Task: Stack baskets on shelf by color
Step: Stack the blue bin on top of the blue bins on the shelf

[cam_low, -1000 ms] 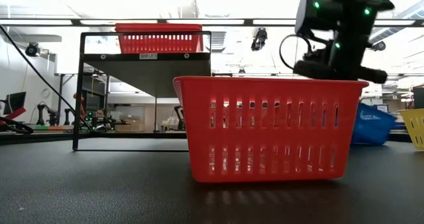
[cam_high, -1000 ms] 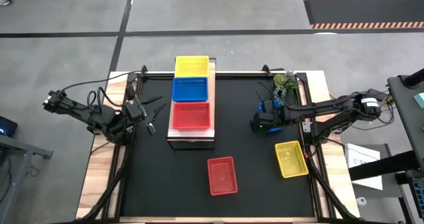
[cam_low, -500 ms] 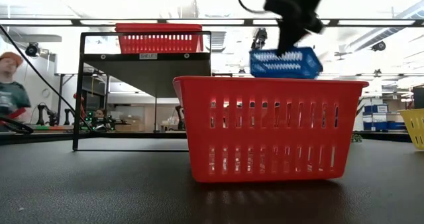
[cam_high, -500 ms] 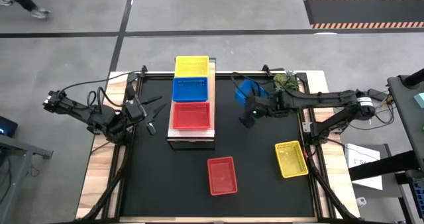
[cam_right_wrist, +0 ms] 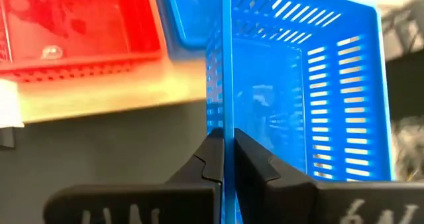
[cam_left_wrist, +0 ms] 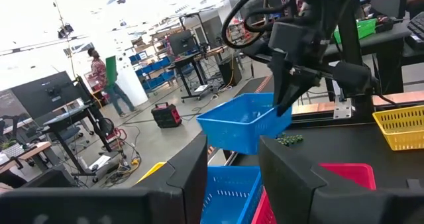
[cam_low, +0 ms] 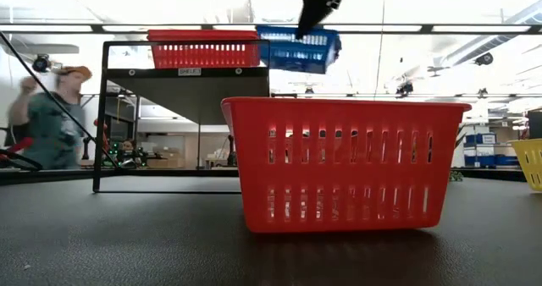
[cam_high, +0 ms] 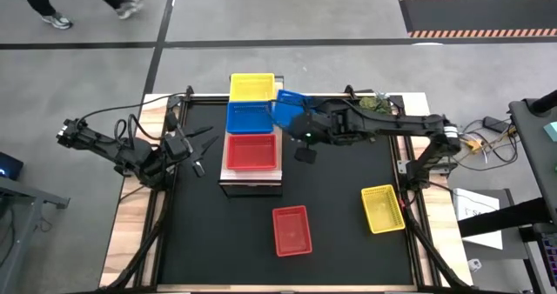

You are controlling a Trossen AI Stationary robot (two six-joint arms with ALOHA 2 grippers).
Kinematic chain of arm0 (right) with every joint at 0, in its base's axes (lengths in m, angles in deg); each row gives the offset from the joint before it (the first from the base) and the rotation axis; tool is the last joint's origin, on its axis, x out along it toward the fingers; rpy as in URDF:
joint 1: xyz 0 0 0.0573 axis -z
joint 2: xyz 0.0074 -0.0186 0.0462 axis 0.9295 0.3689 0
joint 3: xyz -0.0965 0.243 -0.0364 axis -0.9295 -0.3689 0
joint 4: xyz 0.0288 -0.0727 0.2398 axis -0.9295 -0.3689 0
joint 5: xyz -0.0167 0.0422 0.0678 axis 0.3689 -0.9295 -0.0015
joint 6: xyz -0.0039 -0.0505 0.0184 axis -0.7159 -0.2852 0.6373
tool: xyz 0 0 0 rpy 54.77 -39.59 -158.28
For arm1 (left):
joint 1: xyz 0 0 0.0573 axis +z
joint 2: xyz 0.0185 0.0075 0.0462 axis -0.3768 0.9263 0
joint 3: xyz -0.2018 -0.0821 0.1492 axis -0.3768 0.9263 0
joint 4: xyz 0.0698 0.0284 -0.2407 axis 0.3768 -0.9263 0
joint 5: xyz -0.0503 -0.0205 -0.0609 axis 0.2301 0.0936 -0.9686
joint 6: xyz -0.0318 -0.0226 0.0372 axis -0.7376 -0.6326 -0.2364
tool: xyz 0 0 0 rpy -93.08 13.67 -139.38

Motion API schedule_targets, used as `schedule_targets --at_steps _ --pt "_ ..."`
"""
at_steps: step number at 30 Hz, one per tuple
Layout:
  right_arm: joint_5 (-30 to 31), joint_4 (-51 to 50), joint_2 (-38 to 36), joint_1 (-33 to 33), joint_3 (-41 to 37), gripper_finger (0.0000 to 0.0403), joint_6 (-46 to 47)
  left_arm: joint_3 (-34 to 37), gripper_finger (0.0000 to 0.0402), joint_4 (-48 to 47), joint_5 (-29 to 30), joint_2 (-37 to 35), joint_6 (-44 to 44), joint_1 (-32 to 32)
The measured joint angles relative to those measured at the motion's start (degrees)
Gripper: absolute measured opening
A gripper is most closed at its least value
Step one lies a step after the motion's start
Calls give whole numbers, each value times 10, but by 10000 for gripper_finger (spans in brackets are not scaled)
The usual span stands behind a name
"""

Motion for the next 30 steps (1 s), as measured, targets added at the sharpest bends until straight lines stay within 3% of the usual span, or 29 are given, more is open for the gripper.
schedule_targets --at_steps 13,24,30 --pt "-10 -2 110 0 173 9 -152 0 118 0 0 0 0 0" --pt "-72 107 138 14 182 9 -200 0 118 0 0 0 0 0" --pt "-110 117 150 33 181 9 -197 0 118 0 0 0 0 0"
